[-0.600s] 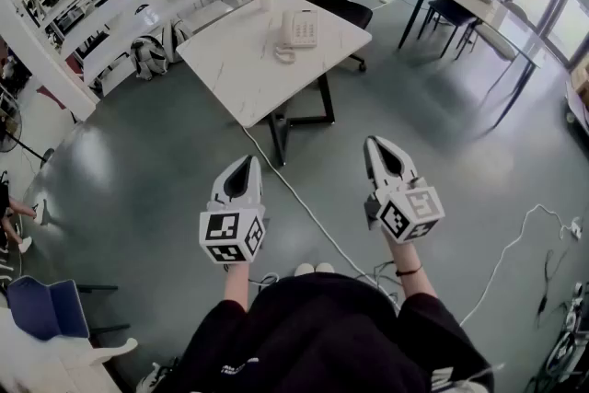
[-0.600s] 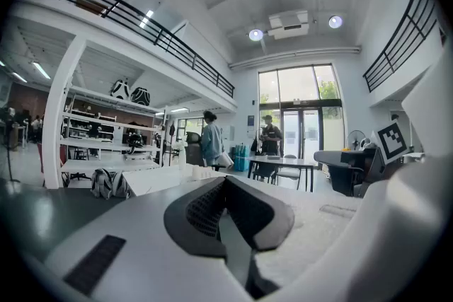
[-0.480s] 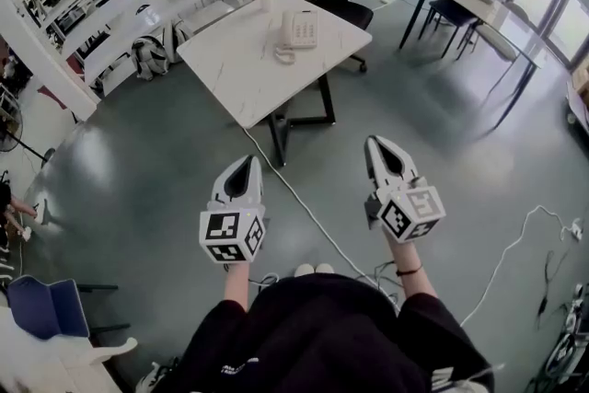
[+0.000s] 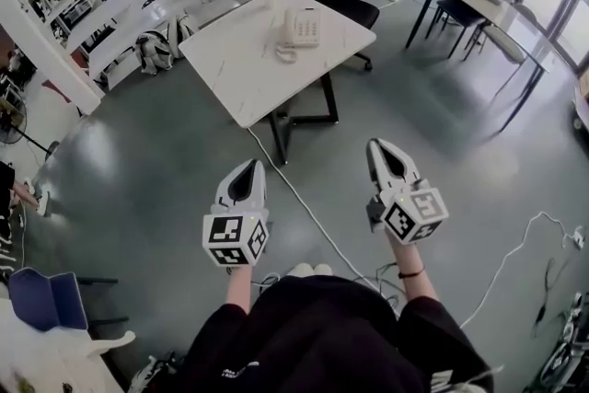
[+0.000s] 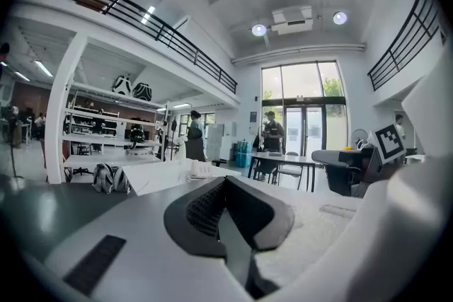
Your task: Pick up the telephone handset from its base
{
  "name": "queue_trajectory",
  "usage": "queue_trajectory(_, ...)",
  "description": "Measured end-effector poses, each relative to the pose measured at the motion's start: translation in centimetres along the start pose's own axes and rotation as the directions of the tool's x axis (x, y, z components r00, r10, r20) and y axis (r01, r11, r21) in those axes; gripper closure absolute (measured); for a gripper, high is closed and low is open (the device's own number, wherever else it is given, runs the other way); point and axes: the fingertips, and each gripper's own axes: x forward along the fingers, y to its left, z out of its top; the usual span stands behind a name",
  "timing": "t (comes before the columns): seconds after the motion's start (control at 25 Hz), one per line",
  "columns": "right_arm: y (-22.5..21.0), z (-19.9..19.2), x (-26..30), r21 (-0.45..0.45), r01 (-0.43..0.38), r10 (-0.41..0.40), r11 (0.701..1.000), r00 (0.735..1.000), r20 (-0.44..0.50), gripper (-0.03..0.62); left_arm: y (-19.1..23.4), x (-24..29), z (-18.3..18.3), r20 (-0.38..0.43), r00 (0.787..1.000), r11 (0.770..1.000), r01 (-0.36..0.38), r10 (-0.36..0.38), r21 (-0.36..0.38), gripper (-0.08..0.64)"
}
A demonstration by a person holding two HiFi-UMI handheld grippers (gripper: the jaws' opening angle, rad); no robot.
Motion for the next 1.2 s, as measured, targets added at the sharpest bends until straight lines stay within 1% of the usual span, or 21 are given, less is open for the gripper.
queue_trajectory(0.2, -0.9, -0.6, 0.6, 0.012, -0.006, 0.006, 1.000, 1.000, -0.008, 0.601, 0.1, 0.9, -0.7, -0.019, 1.000, 1.000, -0.016, 0.016, -0.013, 0.560)
queue_trajectory(0.52, -3.1, -0.6, 3.2, 0.027, 0.003, -0.002, 1.000, 1.000, -0.023, 0.601, 0.3, 4.1, -0.5, -0.032, 0.999, 1.000, -0.017, 0.016, -0.020, 0.560)
queue_trajectory(0.88, -5.9, -2.3, 9.8, 0.024, 0.020, -0.019, 1.000, 0.999, -0.044, 0.601, 3.8, 10.9, -1.2, -0.046, 0.999, 0.998, -0.003, 0.001, -0.055, 0.560)
queue_trajectory(1.04, -6.3, -1.9, 13.7, 0.022, 0.024, -0.023, 0.999, 0.998, -0.054, 0.601, 5.7, 14.0, -0.5, -0.054, 0.998, 0.998, 0.016, -0.020, -0.068, 0.560)
queue_trajectory(1.2, -6.5, -2.0, 17.5, 0.009, 0.004, -0.003, 1.000, 0.998, -0.064, 0.600, 7.9, 17.1, 0.2, -0.050, 0.998, 0.996, 0.027, -0.031, -0.081, 0.560)
